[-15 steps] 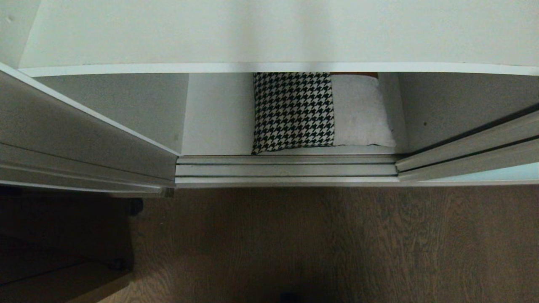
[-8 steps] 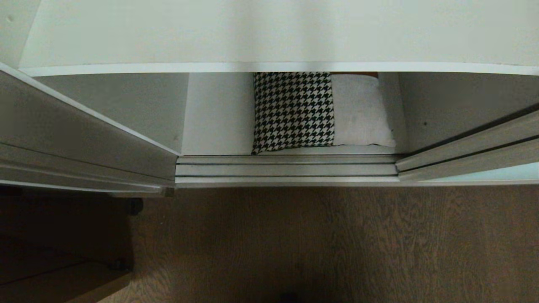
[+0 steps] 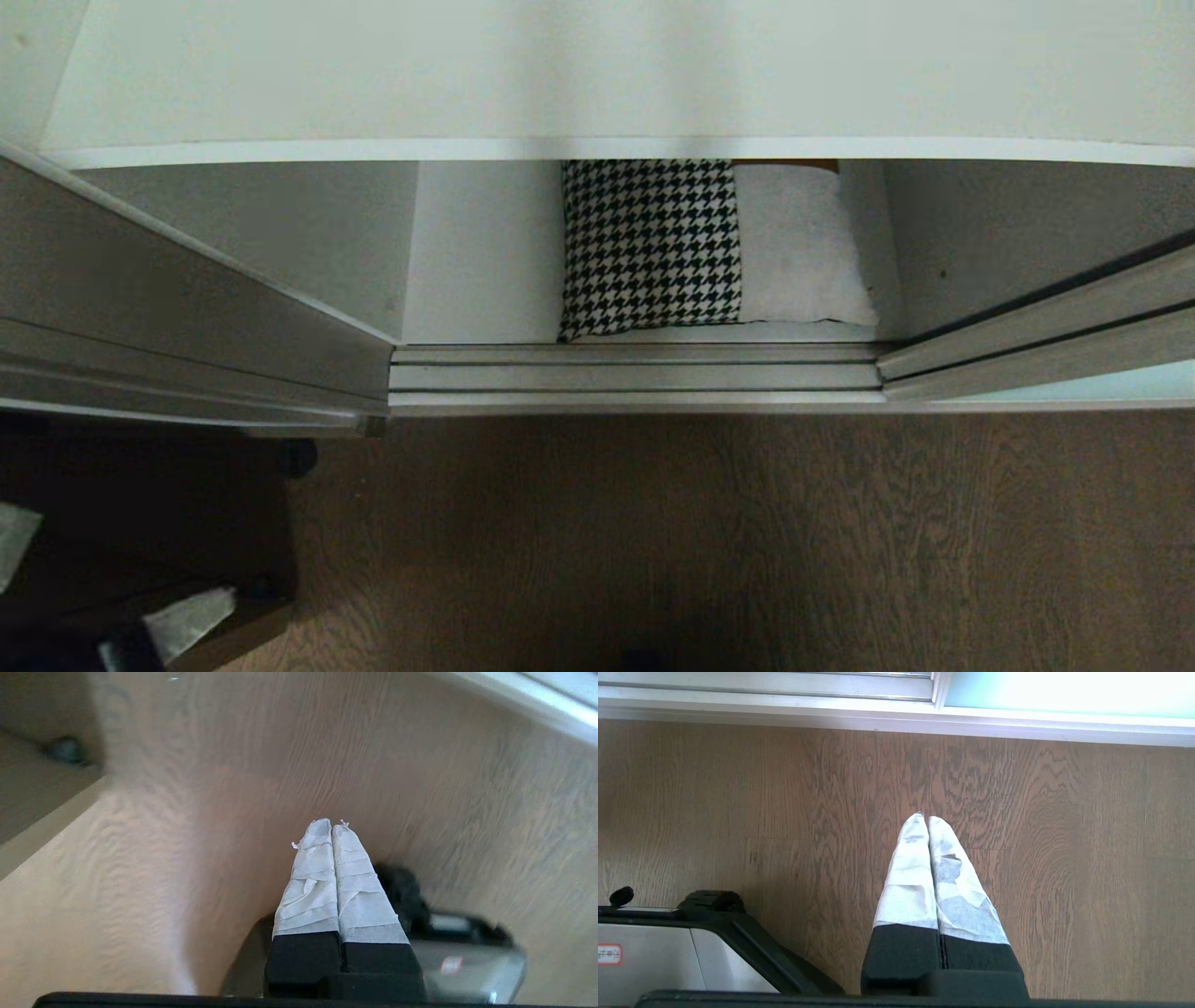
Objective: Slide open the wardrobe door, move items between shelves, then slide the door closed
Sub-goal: Place the pillow on the higher shelf
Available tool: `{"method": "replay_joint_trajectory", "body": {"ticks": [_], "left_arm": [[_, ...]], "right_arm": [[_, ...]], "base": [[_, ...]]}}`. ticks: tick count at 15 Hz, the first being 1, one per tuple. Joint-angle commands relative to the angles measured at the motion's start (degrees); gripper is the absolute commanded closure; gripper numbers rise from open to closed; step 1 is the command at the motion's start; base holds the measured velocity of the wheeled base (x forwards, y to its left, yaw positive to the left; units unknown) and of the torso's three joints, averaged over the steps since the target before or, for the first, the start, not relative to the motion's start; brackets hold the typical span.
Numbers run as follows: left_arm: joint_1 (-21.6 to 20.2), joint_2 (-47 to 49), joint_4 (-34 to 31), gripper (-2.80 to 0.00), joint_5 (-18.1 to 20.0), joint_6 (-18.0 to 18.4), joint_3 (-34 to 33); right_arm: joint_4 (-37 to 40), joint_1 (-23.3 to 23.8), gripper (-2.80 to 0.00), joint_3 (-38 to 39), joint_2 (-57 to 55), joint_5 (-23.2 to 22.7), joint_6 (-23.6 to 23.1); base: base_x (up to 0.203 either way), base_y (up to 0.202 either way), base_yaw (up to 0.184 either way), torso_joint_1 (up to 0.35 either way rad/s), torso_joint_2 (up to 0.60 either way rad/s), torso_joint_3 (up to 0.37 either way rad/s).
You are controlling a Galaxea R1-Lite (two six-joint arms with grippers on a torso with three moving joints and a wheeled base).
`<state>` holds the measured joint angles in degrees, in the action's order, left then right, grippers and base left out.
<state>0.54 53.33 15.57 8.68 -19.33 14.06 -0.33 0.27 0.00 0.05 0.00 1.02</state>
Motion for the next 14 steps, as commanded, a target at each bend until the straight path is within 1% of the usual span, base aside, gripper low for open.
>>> {"method": "replay_joint_trajectory", "body": {"ticks": [1,2,5,6,7,8,10,12,13,14], "left_arm": [[2.1,19.3,15.5,0.0,0.2,-1.7,0.3],[4.3,23.0,20.6,0.0,0.2,-3.2,0.8],[12.5,28.6,28.1,0.0,0.0,-6.6,2.1],[14.6,29.5,29.5,0.0,-0.9,-7.2,2.4],[16.8,31.0,30.5,0.0,-3.0,-7.5,2.8],[18.1,33.1,31.5,0.0,-5.0,-7.6,3.2],[18.9,38.3,35.6,0.0,-7.0,-7.5,3.2],[19.1,44.1,42.8,0.0,-8.5,-7.4,2.9],[19.5,46.5,48.4,0.0,-10.4,-7.5,3.1],[20.3,48.2,52.1,0.0,-13.0,-7.4,3.8]], "right_arm": [[0.0,0.0,0.0,0.1,0.0,0.0,0.0],[0.0,0.0,0.0,0.0,0.0,0.0,0.0],[0.0,0.0,0.0,0.0,0.0,0.0,0.0],[0.0,0.0,0.0,0.1,0.0,0.0,0.0],[0.0,0.0,0.0,0.0,0.0,0.0,0.0],[0.0,0.0,0.0,0.0,0.0,0.0,0.0],[0.0,0.0,0.0,0.1,0.0,0.0,0.0],[0.0,0.0,0.0,0.0,0.0,0.0,0.0],[0.0,0.0,0.0,0.1,0.0,0.0,0.0],[0.0,0.0,0.0,0.0,0.0,0.0,0.0]], "base": [[0.0,0.0,0.0,0.0,0.0,0.0],[0.0,0.0,0.0,0.0,0.0,0.0],[0.0,0.0,0.0,0.0,0.0,0.0],[0.0,0.0,0.0,0.0,0.0,0.0],[0.0,0.0,0.0,0.0,0.0,0.0],[0.0,0.0,0.0,0.0,0.0,0.0],[0.0,0.0,0.0,0.0,0.0,0.0],[0.0,0.0,0.0,0.0,0.0,0.0],[0.0,0.0,0.0,0.0,0.0,0.0],[0.0,0.0,0.0,0.0,0.0,0.0]]}}
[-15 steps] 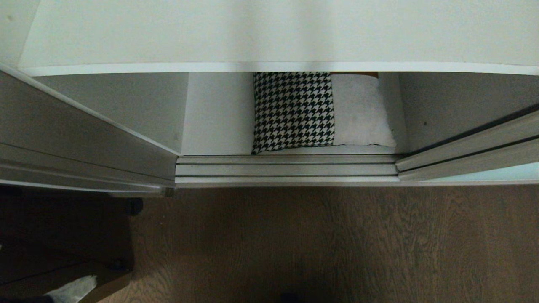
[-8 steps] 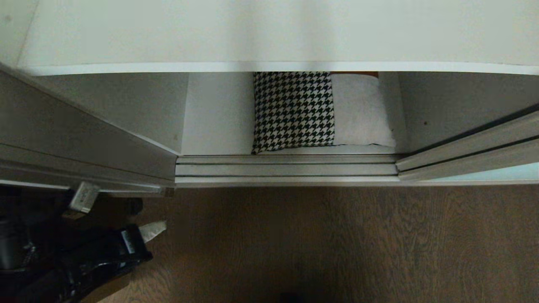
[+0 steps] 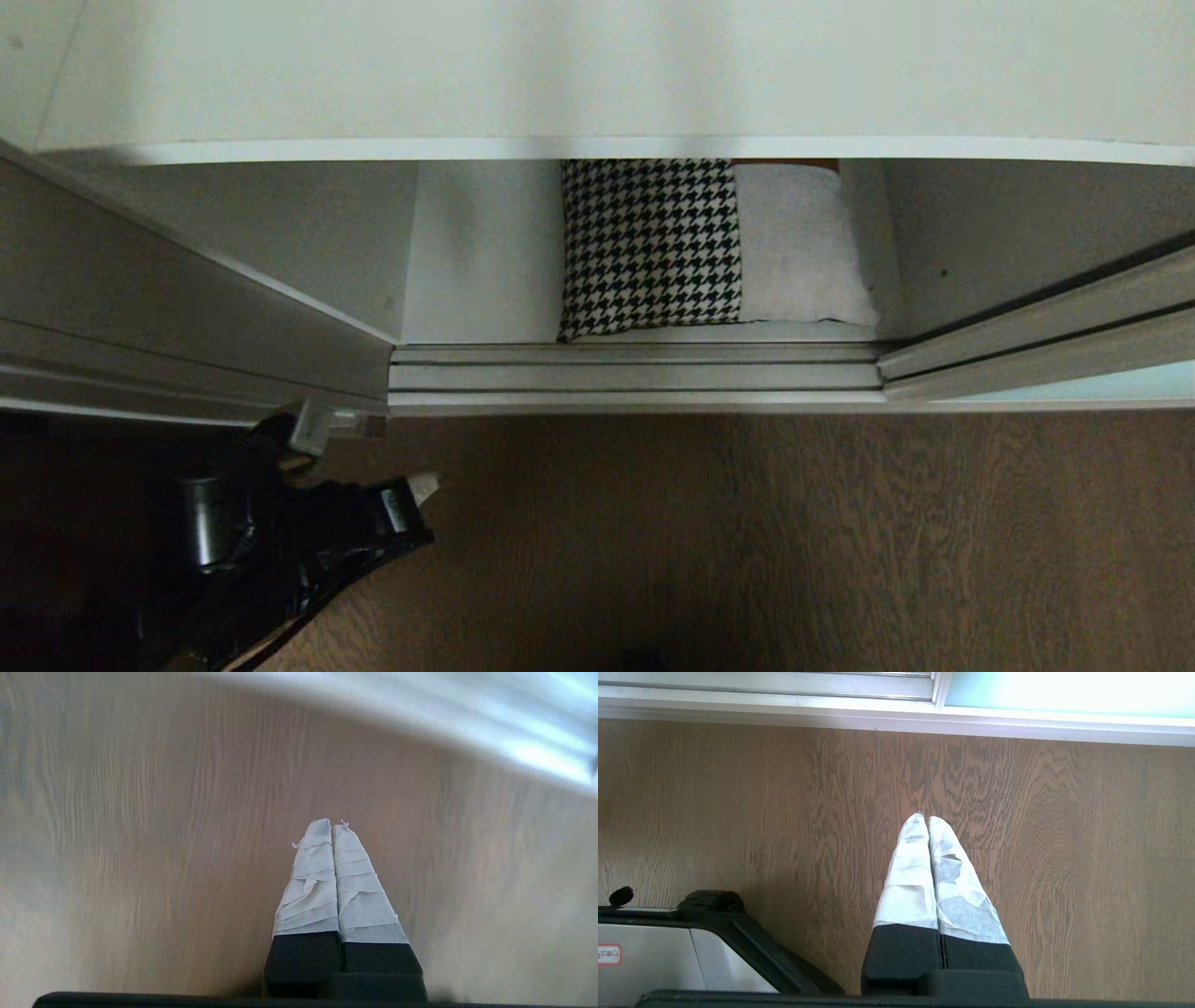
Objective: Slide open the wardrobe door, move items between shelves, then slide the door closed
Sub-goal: Place the pillow on the higher shelf
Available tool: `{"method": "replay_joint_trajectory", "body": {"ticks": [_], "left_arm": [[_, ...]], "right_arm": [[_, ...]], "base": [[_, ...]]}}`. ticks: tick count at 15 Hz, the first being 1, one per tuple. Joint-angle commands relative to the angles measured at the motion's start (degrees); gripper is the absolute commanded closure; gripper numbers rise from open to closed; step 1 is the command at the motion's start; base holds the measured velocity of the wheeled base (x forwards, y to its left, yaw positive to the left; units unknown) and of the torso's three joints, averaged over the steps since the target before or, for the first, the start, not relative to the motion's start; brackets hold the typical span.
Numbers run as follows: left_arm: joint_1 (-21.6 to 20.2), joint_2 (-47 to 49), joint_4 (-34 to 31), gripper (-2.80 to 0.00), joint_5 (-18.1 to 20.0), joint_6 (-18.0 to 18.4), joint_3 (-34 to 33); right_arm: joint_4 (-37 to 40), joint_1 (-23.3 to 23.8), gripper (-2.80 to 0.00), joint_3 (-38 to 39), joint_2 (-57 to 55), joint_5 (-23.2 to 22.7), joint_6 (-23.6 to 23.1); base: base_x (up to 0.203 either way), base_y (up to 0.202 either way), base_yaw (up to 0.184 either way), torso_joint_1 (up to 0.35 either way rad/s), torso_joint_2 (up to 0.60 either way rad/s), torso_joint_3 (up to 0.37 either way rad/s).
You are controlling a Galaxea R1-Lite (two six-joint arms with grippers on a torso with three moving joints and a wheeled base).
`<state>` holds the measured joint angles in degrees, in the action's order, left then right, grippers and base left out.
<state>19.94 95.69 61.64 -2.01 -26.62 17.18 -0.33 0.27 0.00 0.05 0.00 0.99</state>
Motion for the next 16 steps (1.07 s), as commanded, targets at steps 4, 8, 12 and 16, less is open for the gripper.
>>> {"method": "replay_joint_trajectory", "body": {"ticks": [4,8,12,16], "left_arm": [[2.9,8.0,7.5,0.0,-4.4,-0.9,5.4],[2.8,15.0,7.8,0.0,-3.9,-1.7,11.8],[2.8,19.1,6.2,0.0,-0.7,-1.7,19.9],[2.8,23.3,3.7,0.0,3.2,-1.7,26.8]], "right_arm": [[0.0,0.0,0.0,0.0,0.0,0.0,0.1],[0.0,0.0,0.0,0.0,0.0,0.0,0.1],[0.0,0.0,0.0,0.0,0.0,0.0,0.0],[0.0,0.0,0.0,0.0,0.0,0.0,0.0]], "base": [[0.0,0.0,0.0,0.0,0.0,0.0],[0.0,0.0,0.0,0.0,0.0,0.0],[0.0,0.0,0.0,0.0,0.0,0.0],[0.0,0.0,0.0,0.0,0.0,0.0]]}}
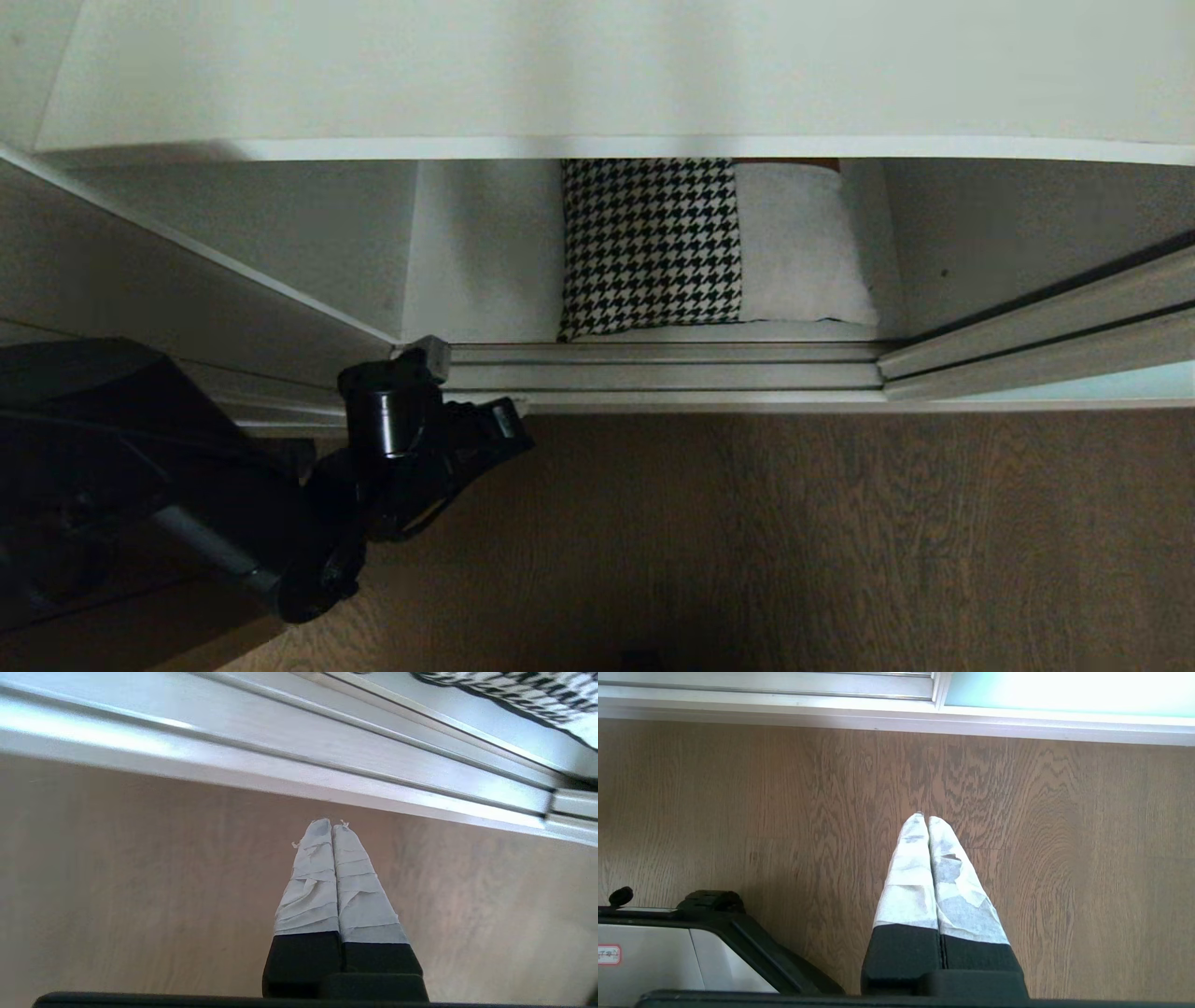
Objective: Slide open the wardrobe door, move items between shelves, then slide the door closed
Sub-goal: Place the pillow on the higher shelf
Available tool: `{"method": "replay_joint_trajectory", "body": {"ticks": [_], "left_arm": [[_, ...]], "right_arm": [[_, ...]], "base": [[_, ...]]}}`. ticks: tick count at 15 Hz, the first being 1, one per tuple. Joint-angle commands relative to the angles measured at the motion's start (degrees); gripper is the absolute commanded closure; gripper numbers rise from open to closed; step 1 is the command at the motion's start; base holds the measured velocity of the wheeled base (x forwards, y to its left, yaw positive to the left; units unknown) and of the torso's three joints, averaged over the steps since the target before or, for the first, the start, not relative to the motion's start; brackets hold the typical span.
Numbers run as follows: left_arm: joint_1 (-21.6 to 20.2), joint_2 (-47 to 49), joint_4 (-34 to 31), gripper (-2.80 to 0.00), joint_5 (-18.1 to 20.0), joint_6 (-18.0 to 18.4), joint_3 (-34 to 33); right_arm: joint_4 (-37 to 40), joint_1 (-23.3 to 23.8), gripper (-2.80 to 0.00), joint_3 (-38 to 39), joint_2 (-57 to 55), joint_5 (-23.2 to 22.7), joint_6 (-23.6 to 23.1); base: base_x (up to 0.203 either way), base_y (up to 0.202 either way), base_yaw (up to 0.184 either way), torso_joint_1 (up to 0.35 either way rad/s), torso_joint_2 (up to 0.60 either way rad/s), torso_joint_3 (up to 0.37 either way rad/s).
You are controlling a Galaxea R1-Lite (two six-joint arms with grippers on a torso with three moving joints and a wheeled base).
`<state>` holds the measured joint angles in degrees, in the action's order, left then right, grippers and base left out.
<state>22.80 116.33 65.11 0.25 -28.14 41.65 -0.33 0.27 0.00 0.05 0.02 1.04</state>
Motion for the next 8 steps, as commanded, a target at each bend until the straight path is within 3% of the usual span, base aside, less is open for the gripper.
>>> {"method": "replay_joint_trajectory", "body": {"ticks": [1,2,8], "left_arm": [[0.0,3.4,0.0,0.0,1.4,0.1,3.8],[0.0,3.9,-0.5,-2.8,1.6,0.5,5.4],[0.0,7.7,-1.1,-2.8,3.1,0.8,13.9]], "right_arm": [[0.0,0.0,0.0,0.0,0.0,0.0,-0.1],[0.0,0.0,0.0,0.1,0.0,0.0,0.0],[0.0,0.0,0.0,0.0,0.0,0.0,-0.1]], "base": [[0.0,0.0,0.0,0.0,0.0,0.0],[0.0,0.0,0.0,0.0,0.0,0.0],[0.0,0.0,0.0,0.0,0.0,0.0]]}}
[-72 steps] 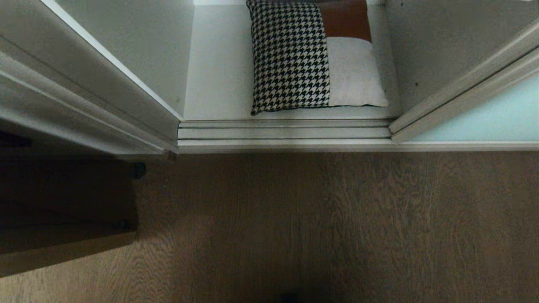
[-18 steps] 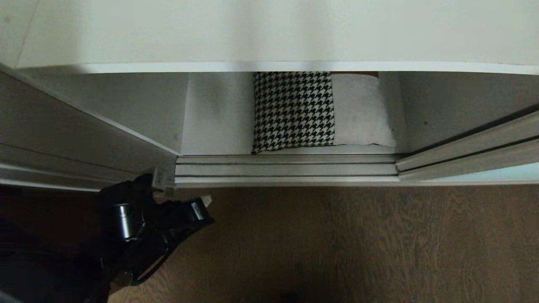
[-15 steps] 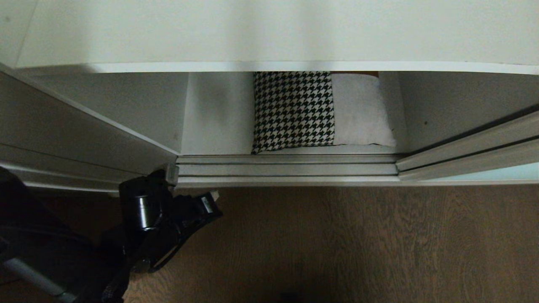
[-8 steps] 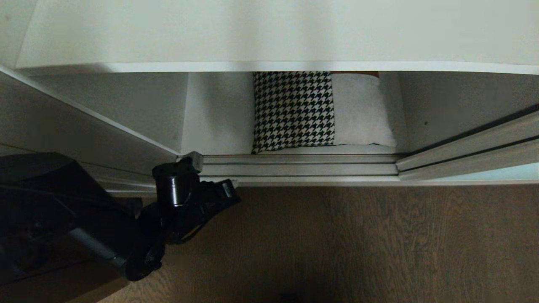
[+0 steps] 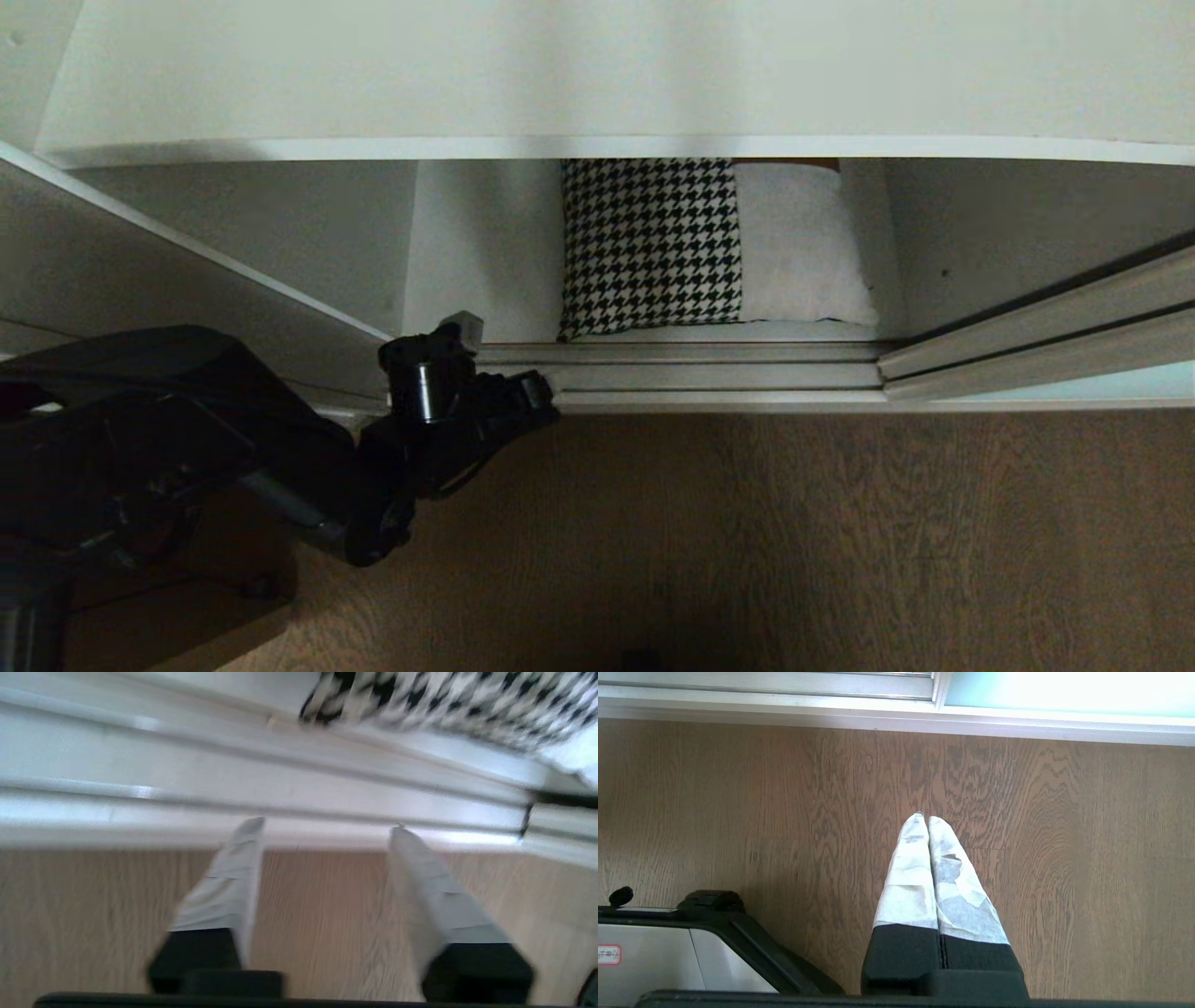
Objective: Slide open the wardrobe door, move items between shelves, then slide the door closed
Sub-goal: Place the pillow on the higher shelf
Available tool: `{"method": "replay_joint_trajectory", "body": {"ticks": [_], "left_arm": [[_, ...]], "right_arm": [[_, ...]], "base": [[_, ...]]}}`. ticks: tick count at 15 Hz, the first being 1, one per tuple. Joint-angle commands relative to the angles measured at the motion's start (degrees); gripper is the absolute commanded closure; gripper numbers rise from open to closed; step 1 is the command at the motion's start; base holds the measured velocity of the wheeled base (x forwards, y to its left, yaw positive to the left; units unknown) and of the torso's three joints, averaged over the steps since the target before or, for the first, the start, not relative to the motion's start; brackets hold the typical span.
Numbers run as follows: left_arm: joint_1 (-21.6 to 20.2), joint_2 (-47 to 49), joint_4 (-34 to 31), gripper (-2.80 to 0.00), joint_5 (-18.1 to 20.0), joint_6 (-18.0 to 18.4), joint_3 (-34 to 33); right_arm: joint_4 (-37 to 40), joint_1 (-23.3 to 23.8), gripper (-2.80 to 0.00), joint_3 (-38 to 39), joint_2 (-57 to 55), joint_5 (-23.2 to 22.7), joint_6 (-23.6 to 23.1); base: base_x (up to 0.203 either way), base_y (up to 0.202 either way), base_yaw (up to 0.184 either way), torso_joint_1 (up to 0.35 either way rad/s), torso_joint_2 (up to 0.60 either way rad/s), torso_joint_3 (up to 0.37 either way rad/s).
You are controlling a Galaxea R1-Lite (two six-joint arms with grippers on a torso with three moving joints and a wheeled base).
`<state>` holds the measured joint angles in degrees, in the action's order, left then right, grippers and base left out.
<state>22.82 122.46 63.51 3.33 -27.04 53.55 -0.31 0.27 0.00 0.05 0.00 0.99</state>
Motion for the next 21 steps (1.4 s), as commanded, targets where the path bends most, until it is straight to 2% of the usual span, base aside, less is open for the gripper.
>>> {"method": "replay_joint_trajectory", "body": {"ticks": [1,10,12,16,21], "left_arm": [[-0.1,2.0,0.4,-2.8,0.0,-0.3,3.7],[-0.1,10.5,0.5,-2.8,5.4,0.0,15.7],[-0.1,11.1,0.5,-2.8,5.6,1.2,17.7],[-0.1,11.6,0.5,-2.8,6.5,6.2,23.1],[-0.1,15.2,0.6,-2.8,6.3,7.4,30.0]], "right_arm": [[0.0,0.0,0.0,0.0,0.0,0.0,0.0],[0.0,0.0,0.0,0.1,0.0,0.0,0.0],[0.0,0.0,0.0,0.0,0.0,0.0,0.0],[0.0,0.0,0.0,0.1,0.0,0.0,0.0],[0.0,0.0,0.0,0.1,0.0,0.0,0.0]], "base": [[0.0,0.0,0.0,0.0,0.0,0.0],[0.0,0.0,0.0,0.0,0.0,0.0],[0.0,0.0,0.0,0.0,0.0,0.0],[0.0,0.0,0.0,0.0,0.0,0.0],[0.0,0.0,0.0,0.0,0.0,0.0]]}}
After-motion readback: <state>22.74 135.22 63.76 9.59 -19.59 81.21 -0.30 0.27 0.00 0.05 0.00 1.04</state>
